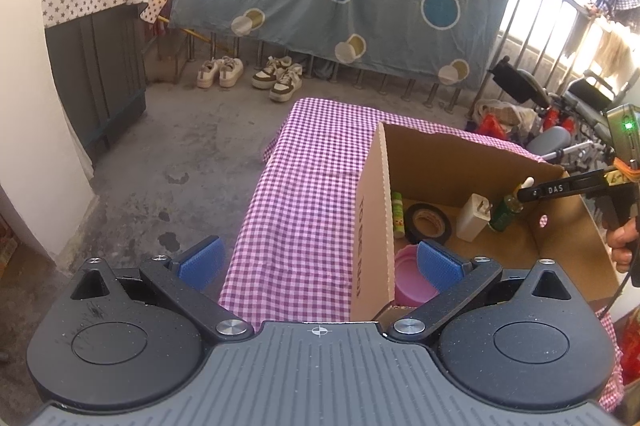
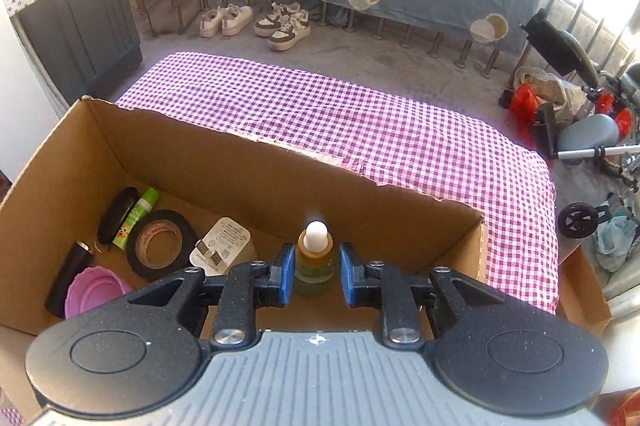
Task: Organize rigid objects
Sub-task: 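Withdraw the right gripper and close it on the gold jar lid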
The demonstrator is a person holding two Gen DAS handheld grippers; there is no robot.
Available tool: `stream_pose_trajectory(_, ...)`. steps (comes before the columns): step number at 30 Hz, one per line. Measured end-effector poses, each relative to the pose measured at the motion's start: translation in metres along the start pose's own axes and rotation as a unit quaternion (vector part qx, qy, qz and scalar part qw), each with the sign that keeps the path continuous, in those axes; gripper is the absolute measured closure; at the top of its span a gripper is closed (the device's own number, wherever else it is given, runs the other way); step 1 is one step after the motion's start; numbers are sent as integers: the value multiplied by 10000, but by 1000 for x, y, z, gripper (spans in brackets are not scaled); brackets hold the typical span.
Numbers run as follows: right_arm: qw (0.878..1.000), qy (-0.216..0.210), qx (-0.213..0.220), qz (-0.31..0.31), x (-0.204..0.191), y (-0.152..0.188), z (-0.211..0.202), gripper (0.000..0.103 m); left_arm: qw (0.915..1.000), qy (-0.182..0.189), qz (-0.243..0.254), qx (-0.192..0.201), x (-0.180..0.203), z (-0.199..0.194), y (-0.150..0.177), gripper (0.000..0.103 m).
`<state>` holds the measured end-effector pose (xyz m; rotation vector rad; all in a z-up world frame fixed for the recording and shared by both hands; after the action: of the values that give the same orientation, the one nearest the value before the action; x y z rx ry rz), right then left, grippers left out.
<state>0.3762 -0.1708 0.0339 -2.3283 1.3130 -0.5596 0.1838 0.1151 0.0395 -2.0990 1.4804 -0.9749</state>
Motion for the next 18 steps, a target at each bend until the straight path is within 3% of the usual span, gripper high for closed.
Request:
stream_pose_trajectory(3,9990,-48,367,241,5,4,-29,47,9999,57,83,29,5,-7,4,0)
stream_pose_trajectory(7,9929,-356,924,657,6,24,-86,47,9994,233,264,53,11,-20,11,0)
stream_pose_trajectory(11,9822,-694,1462,956,-4,66,-145,47,9975,519,471,37,17,-34,27,0)
stream_pose_trajectory(14,9770,-880,1604,1096,-20,103,-171,47,9938,876,667,-151,22,-42,48,0)
stream_pose_trajectory(18,9699,-1204,1575,1412,-44,148,-174,47,9841,1299,1176,-277,37,-51,85,0)
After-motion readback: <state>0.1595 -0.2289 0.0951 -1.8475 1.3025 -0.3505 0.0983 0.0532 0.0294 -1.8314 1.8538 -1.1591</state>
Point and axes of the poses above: each gripper's, at about its wrist camera, not at the fingertips, and z roughly the way its jaws point, x to its right, y to its underside, the point moved 6 cm from there along z, roughly the way its jaws point, and after that the axes turned 13 degrees about -z, right-handed, at the moved point
